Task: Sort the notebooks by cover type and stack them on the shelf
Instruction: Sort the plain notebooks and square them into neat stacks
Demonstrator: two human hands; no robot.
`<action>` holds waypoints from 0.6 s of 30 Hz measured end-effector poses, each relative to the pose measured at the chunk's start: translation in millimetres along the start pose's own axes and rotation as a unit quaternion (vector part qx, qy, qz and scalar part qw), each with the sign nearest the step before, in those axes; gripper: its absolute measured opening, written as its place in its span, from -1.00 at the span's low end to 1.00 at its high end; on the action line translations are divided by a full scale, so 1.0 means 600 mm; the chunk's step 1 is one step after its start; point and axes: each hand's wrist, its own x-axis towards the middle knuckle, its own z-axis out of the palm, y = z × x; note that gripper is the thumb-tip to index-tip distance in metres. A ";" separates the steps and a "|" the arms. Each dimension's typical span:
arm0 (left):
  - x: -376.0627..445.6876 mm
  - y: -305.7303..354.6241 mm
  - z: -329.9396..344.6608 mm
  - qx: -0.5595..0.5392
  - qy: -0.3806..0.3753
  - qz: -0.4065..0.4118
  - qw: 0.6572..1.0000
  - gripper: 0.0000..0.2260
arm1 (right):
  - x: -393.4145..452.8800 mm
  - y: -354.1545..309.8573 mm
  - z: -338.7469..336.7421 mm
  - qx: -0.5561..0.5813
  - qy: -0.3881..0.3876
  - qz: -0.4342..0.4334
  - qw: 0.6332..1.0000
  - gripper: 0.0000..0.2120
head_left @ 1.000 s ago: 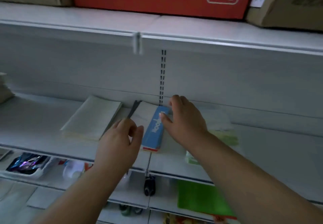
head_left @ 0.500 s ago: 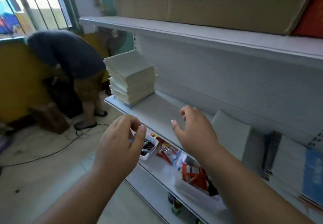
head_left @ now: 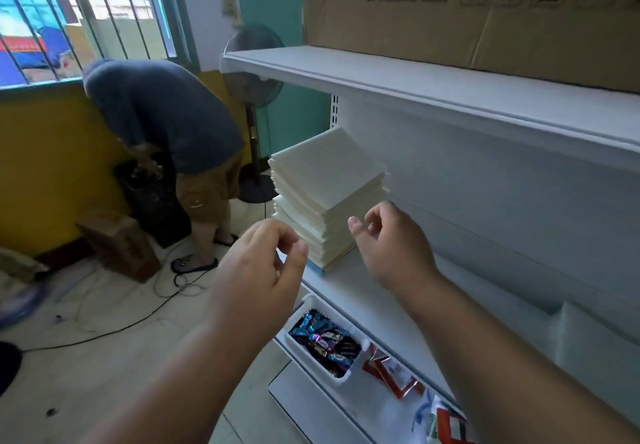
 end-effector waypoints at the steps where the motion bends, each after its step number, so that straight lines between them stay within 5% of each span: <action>1: 0.019 -0.018 0.002 -0.007 -0.007 -0.002 1.000 -0.88 | 0.021 -0.007 0.014 0.004 0.007 0.024 1.000 -0.66; 9: 0.169 -0.149 0.009 -0.073 -0.125 0.063 0.987 -0.89 | 0.151 -0.071 0.115 -0.059 0.025 0.264 0.962 -0.13; 14: 0.235 -0.202 0.005 -0.119 -0.172 0.031 0.977 -0.90 | 0.152 -0.078 0.125 -0.040 0.084 0.299 0.950 -0.65; 18: 0.259 -0.203 0.001 -0.198 -0.186 -0.073 0.960 -0.92 | 0.130 -0.065 0.108 -0.031 0.194 0.314 0.929 -0.79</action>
